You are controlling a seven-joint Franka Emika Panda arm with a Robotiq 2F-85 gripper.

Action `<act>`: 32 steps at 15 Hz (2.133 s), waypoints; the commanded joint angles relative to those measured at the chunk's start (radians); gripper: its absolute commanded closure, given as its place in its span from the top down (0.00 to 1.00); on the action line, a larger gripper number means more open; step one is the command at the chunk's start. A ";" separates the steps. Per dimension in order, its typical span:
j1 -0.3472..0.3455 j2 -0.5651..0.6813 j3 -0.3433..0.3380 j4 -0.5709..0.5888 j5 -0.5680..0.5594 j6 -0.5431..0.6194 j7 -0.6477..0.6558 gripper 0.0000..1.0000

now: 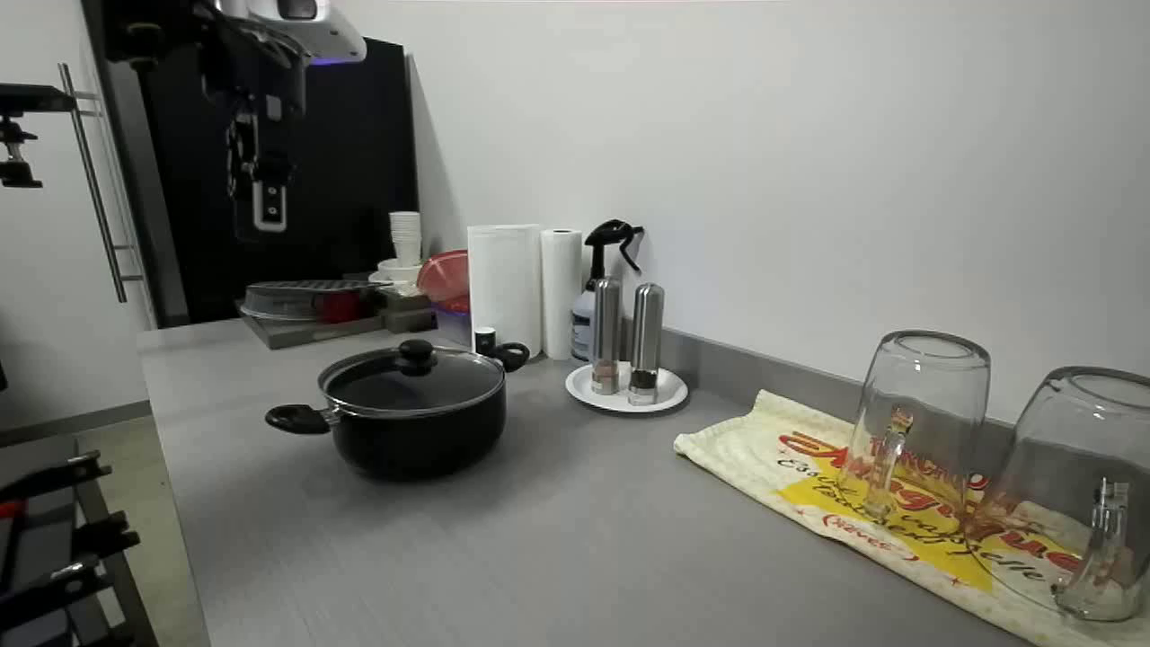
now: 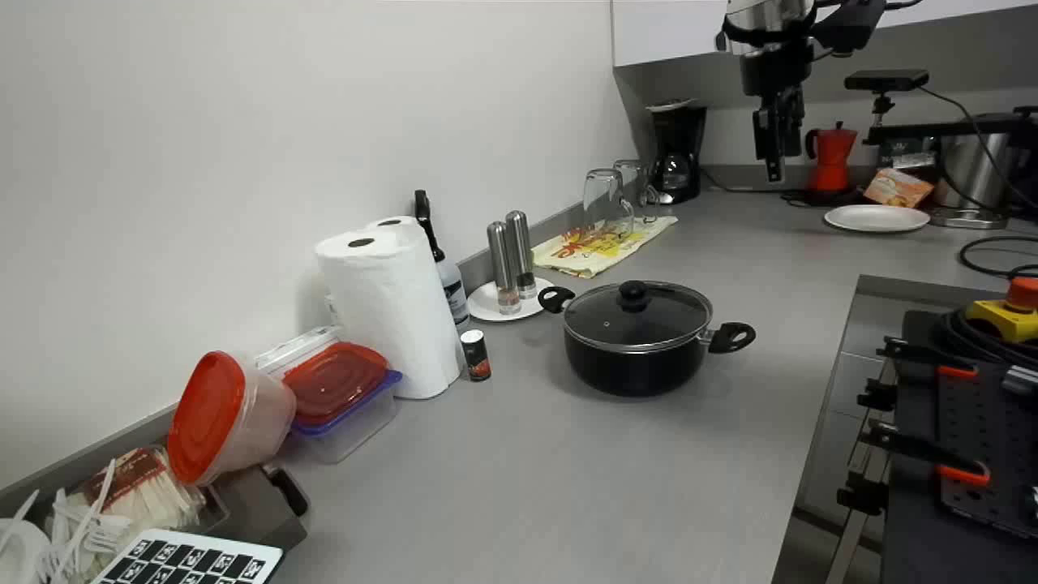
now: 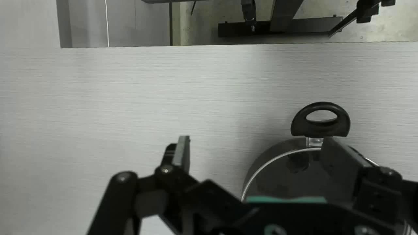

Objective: Uncover the pot and put the lid on the counter

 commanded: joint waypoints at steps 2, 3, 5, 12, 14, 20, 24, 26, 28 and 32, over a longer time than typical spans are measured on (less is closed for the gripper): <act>0.015 0.000 -0.014 0.003 -0.005 -0.003 0.005 1.00; 0.015 0.000 -0.014 0.003 -0.005 -0.003 0.005 1.00; 0.016 0.000 -0.014 0.003 -0.005 -0.003 0.005 1.00; 0.054 0.090 -0.006 0.083 0.084 0.041 0.025 1.00; 0.075 0.130 -0.001 0.122 0.146 0.097 0.043 1.00; 0.107 0.305 0.027 0.264 0.211 0.309 0.154 1.00; 0.115 0.436 0.028 0.346 0.180 0.352 0.214 1.00; 0.122 0.491 0.022 0.373 0.169 0.353 0.233 1.00; 0.129 0.537 0.016 0.392 0.163 0.348 0.245 1.00; 0.143 0.603 0.004 0.417 0.162 0.340 0.258 1.00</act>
